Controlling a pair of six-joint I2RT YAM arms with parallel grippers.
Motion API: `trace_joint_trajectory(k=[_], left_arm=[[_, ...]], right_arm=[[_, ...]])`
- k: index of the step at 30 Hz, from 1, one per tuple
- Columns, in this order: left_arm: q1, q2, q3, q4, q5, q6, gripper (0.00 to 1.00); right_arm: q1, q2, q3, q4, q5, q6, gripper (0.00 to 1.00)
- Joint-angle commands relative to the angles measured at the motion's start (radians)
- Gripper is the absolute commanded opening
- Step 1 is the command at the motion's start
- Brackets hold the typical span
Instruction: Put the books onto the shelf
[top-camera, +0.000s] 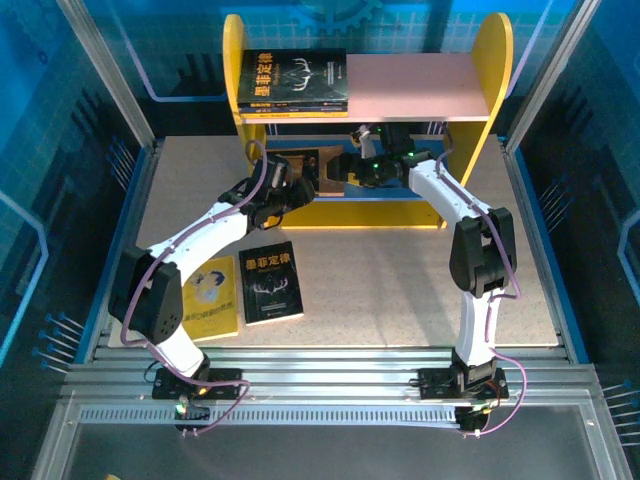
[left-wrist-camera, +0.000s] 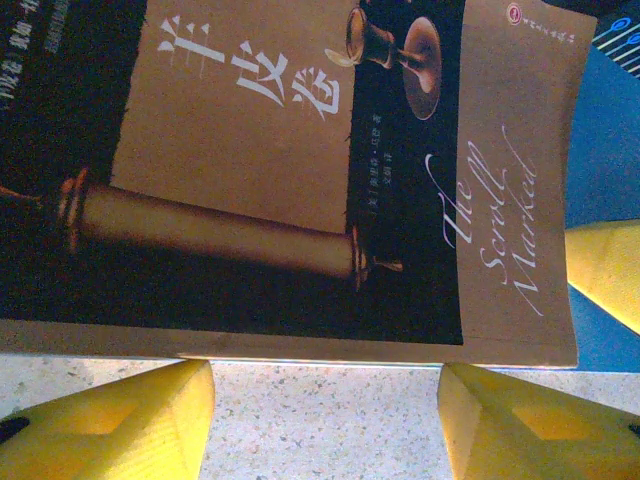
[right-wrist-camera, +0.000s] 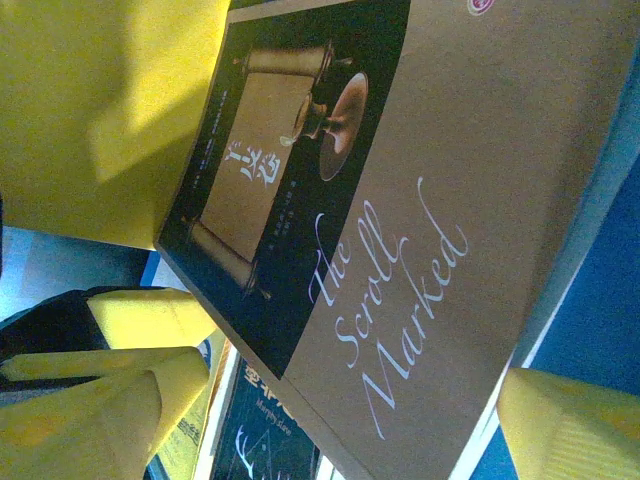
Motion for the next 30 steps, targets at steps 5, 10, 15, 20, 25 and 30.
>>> trace_joint_trajectory(k=[5,10,15,20,25,30], left_arm=[[0.020,-0.019,-0.005,0.013,-0.014,0.004,0.62],[0.019,-0.044,-0.045,0.016,-0.013,-0.014,0.62],[0.019,-0.071,-0.086,0.015,-0.030,-0.018,0.62],[0.019,-0.078,-0.089,0.009,-0.034,-0.015,0.62],[0.019,-0.101,-0.092,-0.013,-0.050,-0.002,0.62],[0.022,-0.130,-0.100,-0.034,-0.069,0.012,0.62]], right_arm=[[0.008,-0.022,-0.039,0.051,-0.075,0.006,0.88],[0.005,-0.041,-0.071,0.060,-0.074,0.006,0.88],[0.002,-0.055,-0.096,0.067,-0.074,0.007,0.88],[-0.001,-0.073,-0.117,0.071,-0.071,0.006,0.88],[-0.004,-0.096,-0.146,0.075,-0.066,0.006,0.88],[-0.006,-0.105,-0.157,0.070,-0.060,-0.001,0.88]])
